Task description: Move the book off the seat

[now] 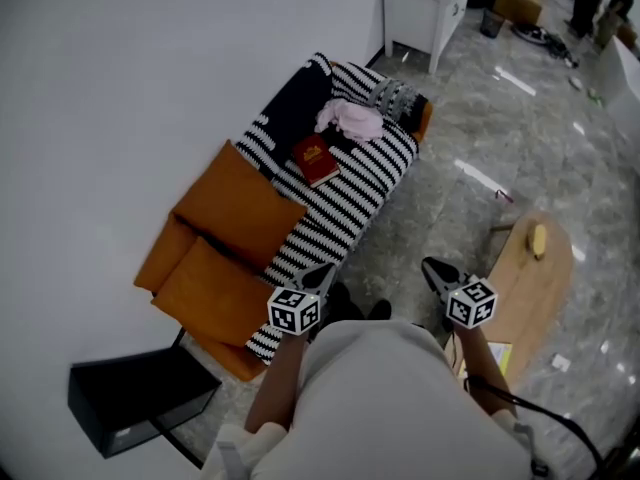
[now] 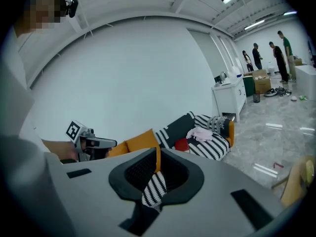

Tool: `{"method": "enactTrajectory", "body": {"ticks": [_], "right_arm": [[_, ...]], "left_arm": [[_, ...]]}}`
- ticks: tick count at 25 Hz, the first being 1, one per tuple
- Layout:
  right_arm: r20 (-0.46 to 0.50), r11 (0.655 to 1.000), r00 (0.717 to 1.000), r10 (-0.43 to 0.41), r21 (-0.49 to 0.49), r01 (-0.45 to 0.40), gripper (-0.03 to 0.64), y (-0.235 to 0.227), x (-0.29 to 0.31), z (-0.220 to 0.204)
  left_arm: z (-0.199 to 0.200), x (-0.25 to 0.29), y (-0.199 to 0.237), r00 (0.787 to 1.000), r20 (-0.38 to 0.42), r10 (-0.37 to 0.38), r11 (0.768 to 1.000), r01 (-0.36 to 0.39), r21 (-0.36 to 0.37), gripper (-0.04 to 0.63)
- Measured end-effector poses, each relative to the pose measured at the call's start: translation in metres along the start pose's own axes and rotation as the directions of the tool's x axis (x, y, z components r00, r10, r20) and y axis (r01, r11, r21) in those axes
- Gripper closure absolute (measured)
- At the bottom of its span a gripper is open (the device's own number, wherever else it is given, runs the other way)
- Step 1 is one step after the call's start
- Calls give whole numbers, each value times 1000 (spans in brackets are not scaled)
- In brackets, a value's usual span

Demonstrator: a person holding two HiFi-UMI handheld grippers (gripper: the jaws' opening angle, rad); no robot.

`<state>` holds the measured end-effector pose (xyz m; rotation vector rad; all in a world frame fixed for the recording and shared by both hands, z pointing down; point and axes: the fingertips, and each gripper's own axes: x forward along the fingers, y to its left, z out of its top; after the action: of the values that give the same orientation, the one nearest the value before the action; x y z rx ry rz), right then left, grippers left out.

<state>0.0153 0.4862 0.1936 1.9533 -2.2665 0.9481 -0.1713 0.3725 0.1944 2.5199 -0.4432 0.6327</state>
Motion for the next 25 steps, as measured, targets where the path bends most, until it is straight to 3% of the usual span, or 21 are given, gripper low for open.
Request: {"method": "enactTrajectory", "body": {"ticks": [11, 25], "right_arm": [[-9, 1000, 1000, 8, 29, -8, 566, -6, 28, 3], [-6, 999, 1000, -25, 30, 25, 566, -10, 109, 55]], "left_arm": [[5, 6, 30, 1000, -15, 24, 1000, -25, -16, 594], [63, 39, 106, 999, -45, -26, 1000, 25, -5, 594]]}}
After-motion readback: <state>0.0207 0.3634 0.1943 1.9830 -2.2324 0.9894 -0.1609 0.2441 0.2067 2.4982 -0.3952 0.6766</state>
